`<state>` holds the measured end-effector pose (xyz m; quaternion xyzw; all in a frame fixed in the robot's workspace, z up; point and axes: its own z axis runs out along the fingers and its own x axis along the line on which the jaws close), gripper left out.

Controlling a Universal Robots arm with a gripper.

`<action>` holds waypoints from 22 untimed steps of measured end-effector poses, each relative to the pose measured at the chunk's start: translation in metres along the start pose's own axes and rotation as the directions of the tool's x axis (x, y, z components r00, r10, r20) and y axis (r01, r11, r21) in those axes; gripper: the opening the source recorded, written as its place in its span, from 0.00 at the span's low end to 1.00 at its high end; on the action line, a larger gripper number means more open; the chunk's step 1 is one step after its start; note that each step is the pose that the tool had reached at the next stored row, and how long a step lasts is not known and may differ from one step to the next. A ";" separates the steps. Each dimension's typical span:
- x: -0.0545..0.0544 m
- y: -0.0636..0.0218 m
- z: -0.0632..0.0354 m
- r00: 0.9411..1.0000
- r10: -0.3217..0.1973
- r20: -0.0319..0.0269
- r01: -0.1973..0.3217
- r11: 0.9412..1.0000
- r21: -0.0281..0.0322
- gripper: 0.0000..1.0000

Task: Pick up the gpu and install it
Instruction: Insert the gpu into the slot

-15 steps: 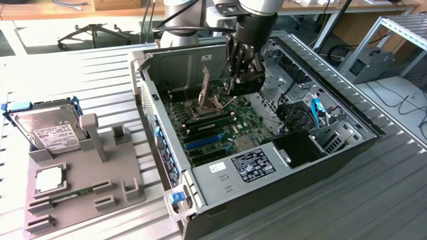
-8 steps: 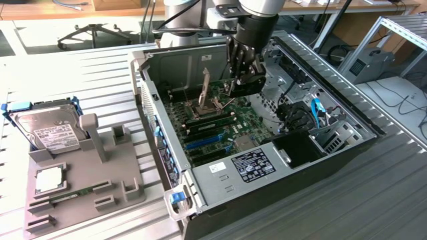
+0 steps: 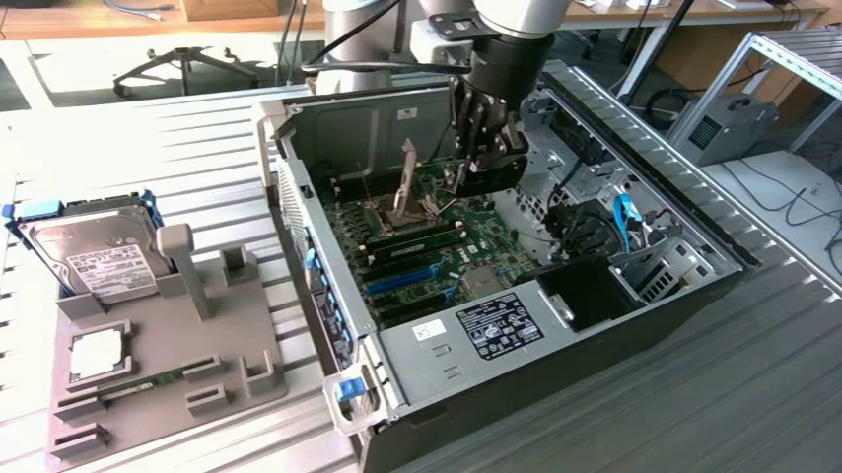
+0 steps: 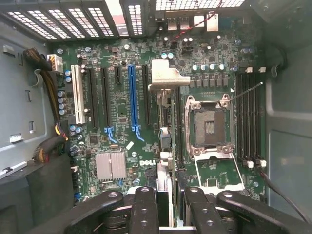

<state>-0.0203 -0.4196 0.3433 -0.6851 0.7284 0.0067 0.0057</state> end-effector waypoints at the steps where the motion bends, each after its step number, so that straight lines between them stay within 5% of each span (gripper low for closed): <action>1: 0.001 0.0000 0.0000 1.000 0.000 0.000 0.000 1.000 0.000 0.27; 22: 0.014 0.0000 0.0004 1.000 0.000 0.000 0.000 1.000 0.000 0.27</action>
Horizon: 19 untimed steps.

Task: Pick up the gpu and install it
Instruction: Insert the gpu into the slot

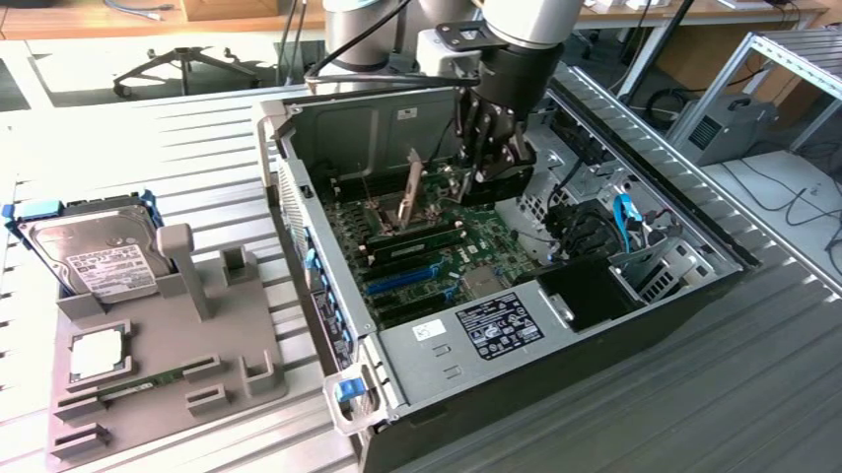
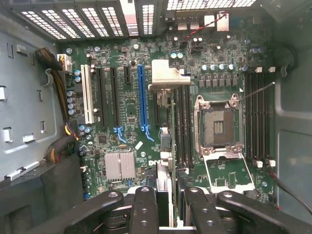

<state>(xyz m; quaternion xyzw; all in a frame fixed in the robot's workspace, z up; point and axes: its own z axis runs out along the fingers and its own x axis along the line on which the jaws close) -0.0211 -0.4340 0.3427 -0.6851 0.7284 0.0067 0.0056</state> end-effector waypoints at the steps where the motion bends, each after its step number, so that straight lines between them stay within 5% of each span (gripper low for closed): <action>1: 0.001 0.0003 0.0002 1.000 0.000 0.000 0.000 1.000 0.000 0.27; 19: 0.004 0.0072 0.0028 1.000 -0.005 0.000 0.005 1.000 0.000 0.27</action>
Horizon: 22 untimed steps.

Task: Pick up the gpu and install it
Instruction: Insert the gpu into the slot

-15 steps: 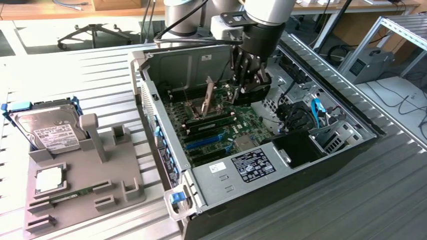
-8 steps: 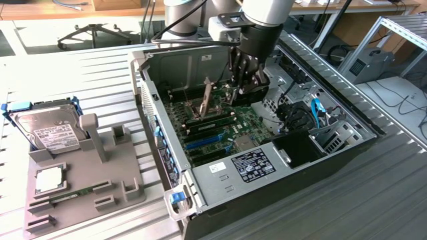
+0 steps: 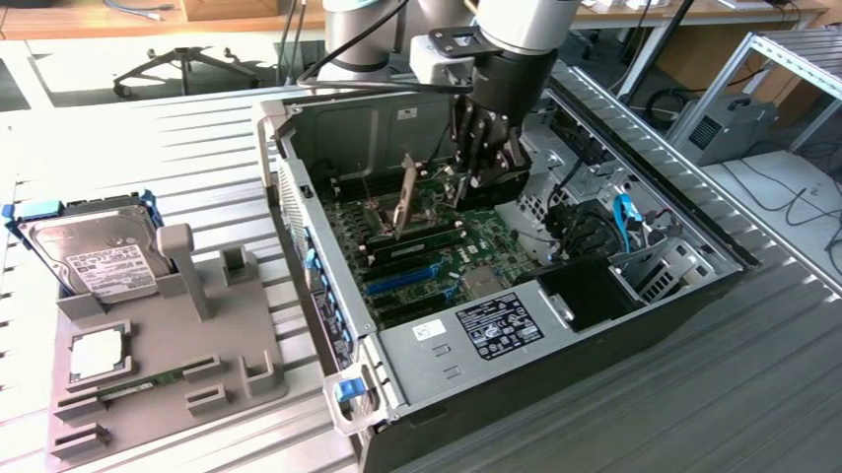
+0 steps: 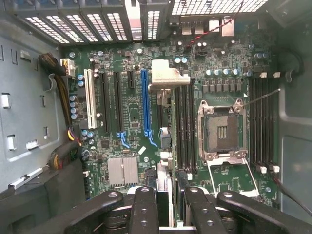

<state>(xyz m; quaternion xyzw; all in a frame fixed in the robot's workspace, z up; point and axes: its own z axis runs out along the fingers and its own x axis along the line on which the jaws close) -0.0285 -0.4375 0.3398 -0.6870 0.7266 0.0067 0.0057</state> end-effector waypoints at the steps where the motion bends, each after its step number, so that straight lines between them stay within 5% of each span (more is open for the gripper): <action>1: 0.000 0.0001 0.0001 1.000 0.000 0.000 0.000 1.000 0.000 0.27; 22: 0.006 0.0010 0.0030 1.000 -0.005 0.000 0.005 1.000 0.000 0.27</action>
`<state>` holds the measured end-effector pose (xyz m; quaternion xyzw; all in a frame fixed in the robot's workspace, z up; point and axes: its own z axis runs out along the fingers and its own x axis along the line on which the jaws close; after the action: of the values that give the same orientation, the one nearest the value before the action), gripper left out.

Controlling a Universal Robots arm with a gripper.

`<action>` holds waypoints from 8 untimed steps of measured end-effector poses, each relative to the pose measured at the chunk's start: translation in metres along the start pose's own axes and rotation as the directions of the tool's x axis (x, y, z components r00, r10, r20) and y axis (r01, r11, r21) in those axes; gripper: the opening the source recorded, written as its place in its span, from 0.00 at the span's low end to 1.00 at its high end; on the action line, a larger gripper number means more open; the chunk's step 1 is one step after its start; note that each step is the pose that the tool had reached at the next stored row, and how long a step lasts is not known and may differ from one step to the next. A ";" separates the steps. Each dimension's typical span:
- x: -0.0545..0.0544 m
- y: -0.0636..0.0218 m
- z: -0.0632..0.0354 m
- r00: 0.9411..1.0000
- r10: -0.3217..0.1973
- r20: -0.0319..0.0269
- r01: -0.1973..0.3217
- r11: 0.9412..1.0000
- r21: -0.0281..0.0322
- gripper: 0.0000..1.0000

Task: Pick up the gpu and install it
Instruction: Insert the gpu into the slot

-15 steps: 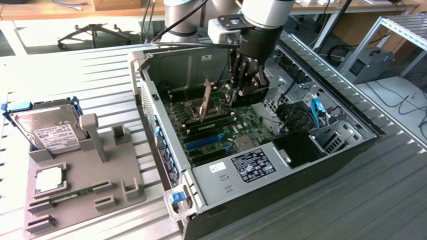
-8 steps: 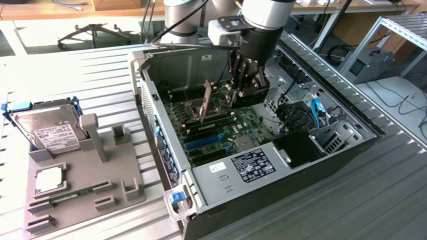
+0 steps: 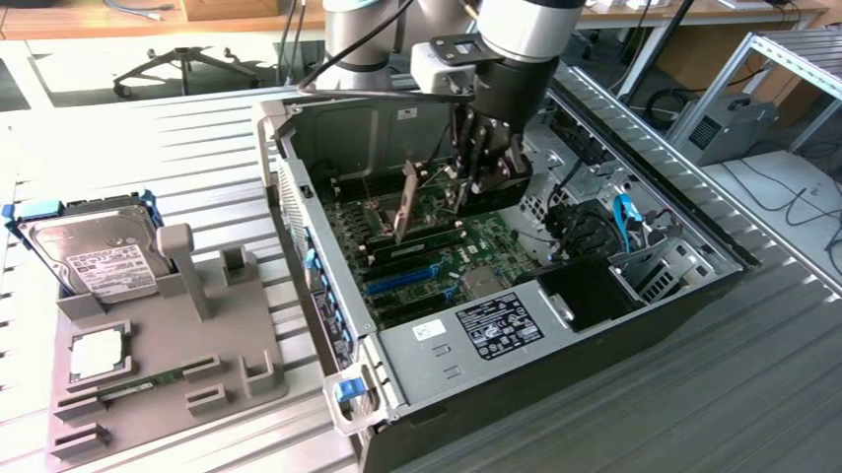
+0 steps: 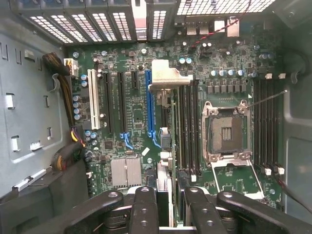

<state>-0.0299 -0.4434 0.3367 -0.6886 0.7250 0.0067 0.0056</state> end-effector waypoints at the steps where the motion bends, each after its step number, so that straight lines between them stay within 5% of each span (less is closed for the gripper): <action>1: 0.000 0.0000 0.0001 1.000 0.000 0.000 0.000 1.000 0.000 0.27; 8: 0.003 0.0003 0.0011 1.000 -0.001 0.000 0.001 1.000 0.000 0.27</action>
<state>-0.0304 -0.4468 0.3355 -0.6889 0.7248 0.0067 0.0056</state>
